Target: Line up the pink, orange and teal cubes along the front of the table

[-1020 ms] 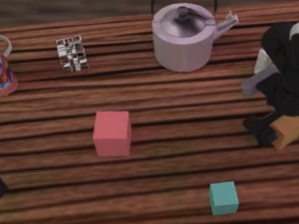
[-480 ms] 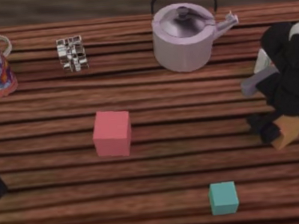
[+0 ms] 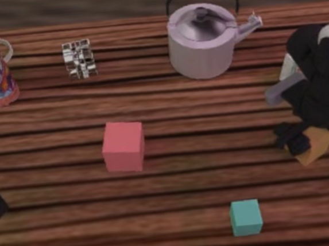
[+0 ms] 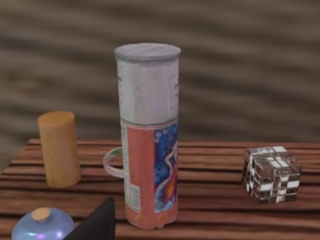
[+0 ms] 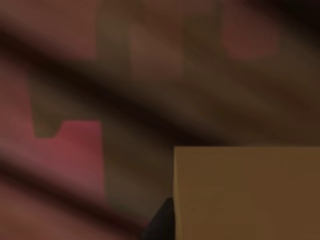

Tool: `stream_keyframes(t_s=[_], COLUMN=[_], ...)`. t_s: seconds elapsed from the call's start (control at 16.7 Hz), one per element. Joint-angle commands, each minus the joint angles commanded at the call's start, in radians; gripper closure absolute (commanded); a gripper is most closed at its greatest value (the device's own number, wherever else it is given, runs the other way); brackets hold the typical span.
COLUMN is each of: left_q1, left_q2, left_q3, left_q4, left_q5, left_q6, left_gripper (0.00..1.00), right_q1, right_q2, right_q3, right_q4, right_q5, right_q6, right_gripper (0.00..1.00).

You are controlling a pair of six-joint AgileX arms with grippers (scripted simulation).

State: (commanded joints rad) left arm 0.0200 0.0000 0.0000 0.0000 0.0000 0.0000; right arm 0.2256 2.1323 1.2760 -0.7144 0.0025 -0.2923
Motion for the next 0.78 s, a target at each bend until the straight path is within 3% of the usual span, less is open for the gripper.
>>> stream_keyframes(t_s=[0.42, 0.78], left_q1=[0.0, 0.0], left_q2=[0.0, 0.0], left_q3=[0.0, 0.0], left_q4=[0.0, 0.0], left_q5=[0.0, 0.0], left_q6=[0.0, 0.0], left_gripper=[0.0, 0.0], right_q1=[0.0, 0.006], right_q2=[-0.031, -0.126], right_q3=[0.019, 0.121], right_q4=[-0.029, -0.237], right_q5=[-0.006, -0.007], right_q6=[0.003, 0.002], right_gripper=[1.0, 1.0])
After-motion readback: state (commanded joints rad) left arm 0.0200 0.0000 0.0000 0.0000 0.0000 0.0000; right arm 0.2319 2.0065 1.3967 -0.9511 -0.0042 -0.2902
